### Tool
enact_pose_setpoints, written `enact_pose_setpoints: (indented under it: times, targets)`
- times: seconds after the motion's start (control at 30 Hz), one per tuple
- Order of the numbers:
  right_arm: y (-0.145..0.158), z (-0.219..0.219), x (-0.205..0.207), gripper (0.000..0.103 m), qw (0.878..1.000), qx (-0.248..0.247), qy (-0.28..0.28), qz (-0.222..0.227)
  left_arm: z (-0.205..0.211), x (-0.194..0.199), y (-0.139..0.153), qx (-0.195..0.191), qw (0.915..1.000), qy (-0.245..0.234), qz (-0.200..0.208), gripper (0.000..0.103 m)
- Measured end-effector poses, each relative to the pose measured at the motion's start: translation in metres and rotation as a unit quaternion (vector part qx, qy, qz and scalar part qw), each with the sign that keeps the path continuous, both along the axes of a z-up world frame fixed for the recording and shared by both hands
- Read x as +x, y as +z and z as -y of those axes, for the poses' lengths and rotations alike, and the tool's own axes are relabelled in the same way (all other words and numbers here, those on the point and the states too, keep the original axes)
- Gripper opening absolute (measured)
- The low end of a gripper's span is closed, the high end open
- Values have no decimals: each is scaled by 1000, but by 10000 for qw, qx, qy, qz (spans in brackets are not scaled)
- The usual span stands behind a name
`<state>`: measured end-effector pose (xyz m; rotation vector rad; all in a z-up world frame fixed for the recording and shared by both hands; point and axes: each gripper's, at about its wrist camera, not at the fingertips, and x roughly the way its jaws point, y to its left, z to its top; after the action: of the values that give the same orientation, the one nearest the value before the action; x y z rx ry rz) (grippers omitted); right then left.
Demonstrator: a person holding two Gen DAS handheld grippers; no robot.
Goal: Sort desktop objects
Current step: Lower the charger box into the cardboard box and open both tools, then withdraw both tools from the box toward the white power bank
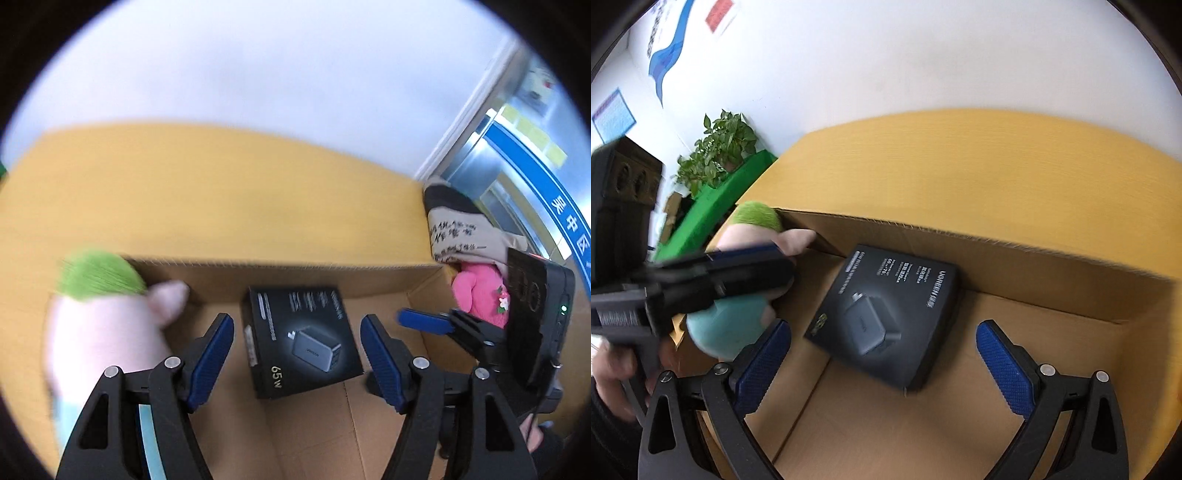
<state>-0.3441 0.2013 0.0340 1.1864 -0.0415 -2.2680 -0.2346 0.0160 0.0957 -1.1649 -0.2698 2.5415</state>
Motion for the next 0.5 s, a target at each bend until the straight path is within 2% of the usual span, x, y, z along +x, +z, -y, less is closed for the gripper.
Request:
enact_pose_setpoints:
  times: [0.13, 0.23, 0.33, 0.37, 0.4, 0.43, 0.47, 0.5]
  targets:
    - [50, 5, 55, 102, 9968, 459, -188, -633, -2, 66, 43, -549, 9949, 166, -834, 72]
    - [87, -22, 124, 102, 9927, 447, -369, -1059, -13, 117, 62, -940, 9862, 285, -1334, 79]
    - [103, -11, 171, 101, 9857, 491, -630, -1482, -17, 171, 70, -1021, 9795, 436, -1681, 79]
    - [106, -9, 190, 94, 9816, 621, -717, -1660, -17, 185, 70, -972, 9795, 456, -1702, 78]
    - [109, -7, 206, 84, 9774, 781, -780, -1802, -17, 198, 67, -915, 9806, 458, -1673, 72]
    - [111, -5, 225, 51, 9737, 970, -817, -1894, -21, 205, 65, -858, 9822, 430, -1615, 42]
    - [110, -2, 236, 25, 9728, 1049, -811, -1900, -24, 211, 62, -755, 9854, 338, -1489, 20]
    - [109, 3, 246, 21, 9724, 1070, -798, -1913, -28, 215, 58, -635, 9889, 239, -1322, 1]
